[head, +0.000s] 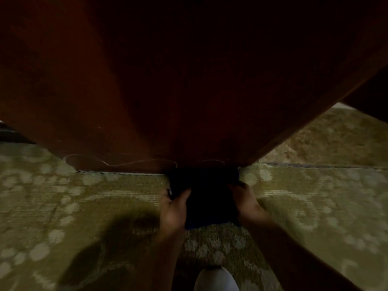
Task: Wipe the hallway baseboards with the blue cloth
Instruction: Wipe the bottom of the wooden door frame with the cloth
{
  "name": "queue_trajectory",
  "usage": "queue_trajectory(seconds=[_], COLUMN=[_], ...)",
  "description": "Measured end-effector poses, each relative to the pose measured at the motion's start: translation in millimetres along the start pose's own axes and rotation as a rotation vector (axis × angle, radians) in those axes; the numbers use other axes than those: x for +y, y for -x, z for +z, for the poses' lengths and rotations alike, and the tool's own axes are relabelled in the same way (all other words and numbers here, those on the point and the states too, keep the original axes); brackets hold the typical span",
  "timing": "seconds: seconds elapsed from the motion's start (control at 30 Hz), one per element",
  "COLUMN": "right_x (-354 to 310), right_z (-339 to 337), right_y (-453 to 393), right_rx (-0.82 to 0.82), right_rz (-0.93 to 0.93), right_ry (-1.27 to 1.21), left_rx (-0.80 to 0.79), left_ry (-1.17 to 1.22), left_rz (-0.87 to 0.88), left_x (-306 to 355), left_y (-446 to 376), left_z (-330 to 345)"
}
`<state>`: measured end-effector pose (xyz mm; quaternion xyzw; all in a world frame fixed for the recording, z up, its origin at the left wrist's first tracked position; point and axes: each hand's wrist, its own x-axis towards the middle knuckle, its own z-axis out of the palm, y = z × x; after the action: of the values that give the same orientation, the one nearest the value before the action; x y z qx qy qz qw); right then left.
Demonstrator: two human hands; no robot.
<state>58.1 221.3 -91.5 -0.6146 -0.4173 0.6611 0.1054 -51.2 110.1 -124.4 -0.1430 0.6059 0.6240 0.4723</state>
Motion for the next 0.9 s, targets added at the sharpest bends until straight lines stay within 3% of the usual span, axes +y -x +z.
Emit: queue_trajectory(seconds=[0.17,0.33,0.4,0.53,0.6,0.73,0.9], right_x=[-21,-41,-31,-14,-20,-35,-26], right_z=[3,7,13,28,27,17,28], right_y=[17,56,45,15,20,42,21], right_rx=[0.008,-0.048,-0.025,0.029,0.069,-0.025,0.073], right_rz=[-0.128,-0.444,-0.337,-0.064,-0.088,-0.225,-0.04], right_ry=[-0.183,-0.405,-0.39,-0.369,-0.379,-0.499,-0.371], left_rx=[-0.101,-0.219,-0.137,0.094,0.073,-0.12,-0.026], left_ry=[0.231,0.441,0.356,0.271,0.311,0.382,0.318], left_rz=[-0.019,0.125,0.15,-0.046,-0.023,0.191,-0.042], left_x=[25,40,34,23,21,35,25], left_y=[14,54,42,13,13,36,10], left_z=[6,28,29,25,25,26,21])
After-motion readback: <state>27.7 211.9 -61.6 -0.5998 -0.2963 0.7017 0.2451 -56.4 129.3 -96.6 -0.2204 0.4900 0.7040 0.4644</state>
